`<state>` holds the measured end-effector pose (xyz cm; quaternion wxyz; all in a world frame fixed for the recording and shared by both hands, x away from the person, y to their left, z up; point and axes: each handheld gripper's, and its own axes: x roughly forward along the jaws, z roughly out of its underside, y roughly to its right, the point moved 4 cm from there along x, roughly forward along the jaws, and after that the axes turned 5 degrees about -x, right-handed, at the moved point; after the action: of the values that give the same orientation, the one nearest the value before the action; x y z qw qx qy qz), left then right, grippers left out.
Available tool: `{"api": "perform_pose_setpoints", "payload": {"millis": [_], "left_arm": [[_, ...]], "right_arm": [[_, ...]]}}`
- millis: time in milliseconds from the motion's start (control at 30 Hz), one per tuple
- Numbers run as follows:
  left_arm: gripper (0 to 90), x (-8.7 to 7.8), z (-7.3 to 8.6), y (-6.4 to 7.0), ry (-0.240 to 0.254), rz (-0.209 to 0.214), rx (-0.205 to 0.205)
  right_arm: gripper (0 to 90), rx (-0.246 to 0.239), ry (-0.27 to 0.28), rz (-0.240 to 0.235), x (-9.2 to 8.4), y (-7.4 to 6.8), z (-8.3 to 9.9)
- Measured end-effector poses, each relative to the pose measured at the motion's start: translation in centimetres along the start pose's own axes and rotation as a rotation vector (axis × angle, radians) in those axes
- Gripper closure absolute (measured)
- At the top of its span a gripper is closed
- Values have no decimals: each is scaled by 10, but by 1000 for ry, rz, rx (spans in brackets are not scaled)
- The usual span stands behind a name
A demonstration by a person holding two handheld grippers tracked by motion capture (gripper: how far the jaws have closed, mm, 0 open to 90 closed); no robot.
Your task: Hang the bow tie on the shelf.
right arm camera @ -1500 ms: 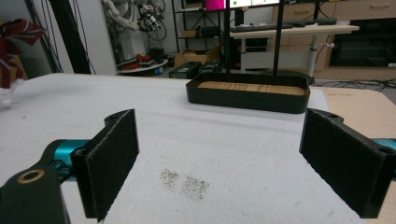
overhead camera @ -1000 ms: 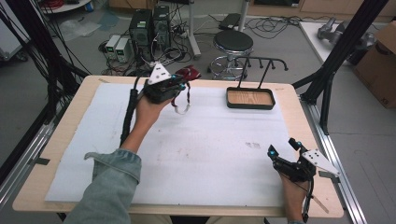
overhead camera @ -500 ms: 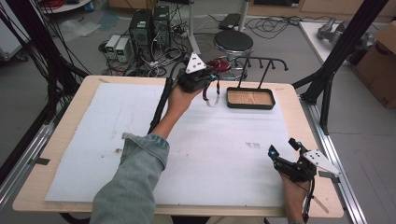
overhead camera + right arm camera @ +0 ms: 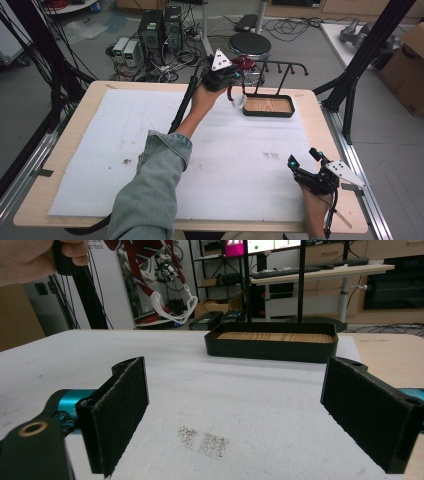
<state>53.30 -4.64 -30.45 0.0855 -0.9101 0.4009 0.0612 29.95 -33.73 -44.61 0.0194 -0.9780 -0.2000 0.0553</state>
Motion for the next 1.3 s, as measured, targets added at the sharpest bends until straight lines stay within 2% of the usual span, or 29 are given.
{"api": "perform_pose_setpoints", "payload": {"millis": [200, 333, 467, 600, 767, 867, 1033, 1100, 1300], "left_arm": [[758, 1, -6, -5, 51, -18, -31], [759, 2, -7, -2, 75, -13, -16], [759, 8, -10, 3, 63, -9, -7], [760, 12, -21, 10, 68, 0, 32], [760, 22, -28, 13, 80, 10, 29], [760, 26, -29, 14, 96, 5, 26], [760, 29, -25, 8, 111, -17, 10], [760, 30, -25, 6, 134, -28, 11], [760, 35, -24, 8, 166, -18, -7]], "right_arm": [[109, 0, 0, -2, 0, 1, 0], [109, 4, 1, -2, 1, 0, 0], [109, 4, 0, -2, 1, 0, 0], [109, 3, -1, -3, 1, 1, 0], [109, 4, -1, -4, 1, 1, 0], [109, 2, -1, -4, 1, 1, 0], [109, 8, -3, -6, 1, 1, 0], [109, 0, 1, -5, 1, 2, 0], [109, 3, 0, -2, 1, 2, 0]]}}
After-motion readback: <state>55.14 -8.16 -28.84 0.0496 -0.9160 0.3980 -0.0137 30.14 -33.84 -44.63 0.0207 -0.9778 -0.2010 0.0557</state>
